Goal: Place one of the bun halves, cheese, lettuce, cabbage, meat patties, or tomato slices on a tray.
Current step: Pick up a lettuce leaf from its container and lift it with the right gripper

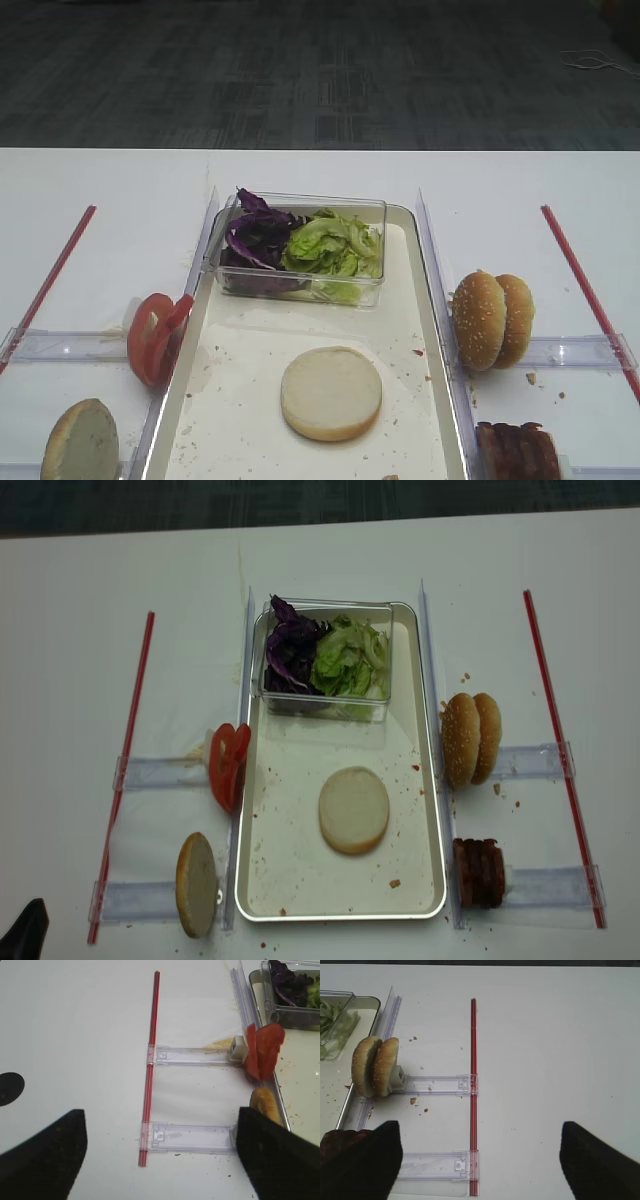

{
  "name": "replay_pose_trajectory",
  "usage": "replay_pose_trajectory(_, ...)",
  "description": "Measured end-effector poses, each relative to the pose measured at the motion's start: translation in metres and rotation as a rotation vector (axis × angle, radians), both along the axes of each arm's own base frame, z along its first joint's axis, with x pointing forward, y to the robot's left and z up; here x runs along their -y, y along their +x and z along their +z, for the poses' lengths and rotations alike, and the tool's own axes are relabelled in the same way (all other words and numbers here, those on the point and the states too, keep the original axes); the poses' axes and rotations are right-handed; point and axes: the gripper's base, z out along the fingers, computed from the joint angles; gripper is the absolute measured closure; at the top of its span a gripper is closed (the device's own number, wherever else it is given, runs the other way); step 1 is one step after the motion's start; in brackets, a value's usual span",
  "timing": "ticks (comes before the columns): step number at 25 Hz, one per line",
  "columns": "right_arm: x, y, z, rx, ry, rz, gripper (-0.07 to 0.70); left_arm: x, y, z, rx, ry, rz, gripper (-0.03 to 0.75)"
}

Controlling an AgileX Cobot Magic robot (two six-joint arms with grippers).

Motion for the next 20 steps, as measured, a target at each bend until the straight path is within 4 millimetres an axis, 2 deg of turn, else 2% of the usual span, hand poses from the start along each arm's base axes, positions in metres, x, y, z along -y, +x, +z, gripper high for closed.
replay_pose_trajectory(14, 0.000, 0.002, 0.000, -0.014, 0.000, 0.000, -0.032, 0.000, 0.000, 0.000, 0.000, 0.000, 0.000, 0.120)
replay_pose_trajectory(20, -0.001, 0.036, -0.003, -0.249, -0.008, 0.000, -0.032, 0.000, 0.000, 0.000, 0.000, 0.000, 0.000, 0.120)
